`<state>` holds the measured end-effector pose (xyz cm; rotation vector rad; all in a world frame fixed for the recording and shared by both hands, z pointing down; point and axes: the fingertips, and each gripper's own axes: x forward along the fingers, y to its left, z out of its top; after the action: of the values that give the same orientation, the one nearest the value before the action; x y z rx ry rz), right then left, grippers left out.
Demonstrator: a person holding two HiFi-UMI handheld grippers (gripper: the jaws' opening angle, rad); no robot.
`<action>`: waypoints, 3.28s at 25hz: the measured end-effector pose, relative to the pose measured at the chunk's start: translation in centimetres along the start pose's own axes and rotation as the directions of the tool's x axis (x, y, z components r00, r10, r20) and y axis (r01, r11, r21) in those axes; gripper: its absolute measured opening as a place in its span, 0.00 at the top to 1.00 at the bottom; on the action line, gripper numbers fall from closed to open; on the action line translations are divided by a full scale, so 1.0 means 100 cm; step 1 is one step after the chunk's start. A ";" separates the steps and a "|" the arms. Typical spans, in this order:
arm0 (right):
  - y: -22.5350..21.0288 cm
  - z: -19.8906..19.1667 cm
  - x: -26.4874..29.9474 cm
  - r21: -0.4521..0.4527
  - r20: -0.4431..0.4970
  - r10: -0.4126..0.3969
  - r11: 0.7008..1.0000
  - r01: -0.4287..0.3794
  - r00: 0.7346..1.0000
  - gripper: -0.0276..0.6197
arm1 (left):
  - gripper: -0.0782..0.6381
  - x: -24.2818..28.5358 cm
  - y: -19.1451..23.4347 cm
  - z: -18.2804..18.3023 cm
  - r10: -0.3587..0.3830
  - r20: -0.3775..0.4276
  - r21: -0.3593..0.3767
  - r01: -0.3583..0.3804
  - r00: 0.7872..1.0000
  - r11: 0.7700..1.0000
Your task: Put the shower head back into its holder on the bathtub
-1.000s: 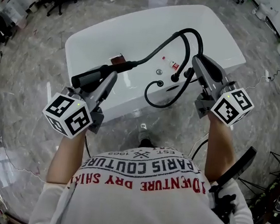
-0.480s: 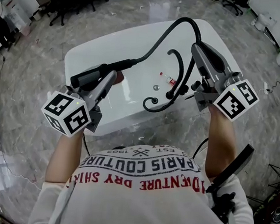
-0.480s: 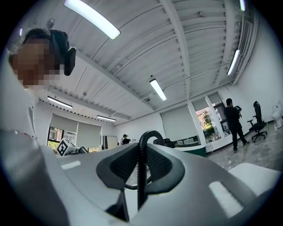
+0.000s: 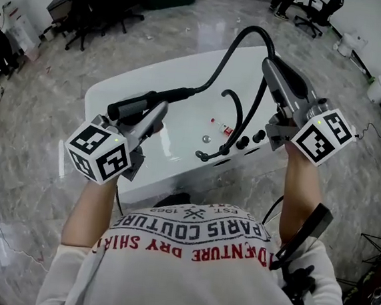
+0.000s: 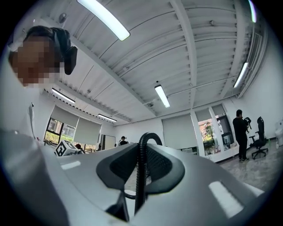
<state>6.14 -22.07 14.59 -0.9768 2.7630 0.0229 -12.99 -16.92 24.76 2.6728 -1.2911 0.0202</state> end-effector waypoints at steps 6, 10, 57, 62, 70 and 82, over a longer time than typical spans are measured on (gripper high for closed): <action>-0.016 0.029 0.012 -0.051 0.041 -0.030 0.998 0.032 0.999 0.86 | 0.70 0.033 0.007 0.011 -0.059 0.002 -0.003 0.059 0.998 0.998; -0.030 0.047 0.008 -0.071 0.071 -0.062 0.995 0.067 0.996 0.86 | 0.70 0.053 0.004 0.020 -0.102 0.004 0.002 0.102 0.995 0.995; -0.069 -0.243 -0.060 0.201 -0.281 -0.295 0.912 0.357 0.913 0.86 | 0.70 0.054 0.035 -0.140 -0.097 -0.193 -0.175 0.063 0.976 0.982; -0.061 -0.298 -0.070 0.224 -0.398 -0.255 0.905 0.363 0.881 0.86 | 0.70 0.050 0.047 -0.149 -0.095 -0.205 -0.185 0.056 0.974 0.981; -0.040 -0.382 -0.098 0.262 -0.581 -0.148 0.897 0.356 0.800 0.86 | 0.70 0.048 0.068 -0.113 -0.076 -0.125 -0.165 0.055 0.989 0.985; -0.005 -0.426 -0.122 0.342 -0.645 -0.028 0.883 0.322 0.763 0.86 | 0.70 0.041 0.064 -0.091 -0.051 -0.097 -0.153 0.036 0.994 0.987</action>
<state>7.49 -18.50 58.74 -1.2834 2.9717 -1.1076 -14.82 -22.58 35.00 2.5361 -1.1547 0.0491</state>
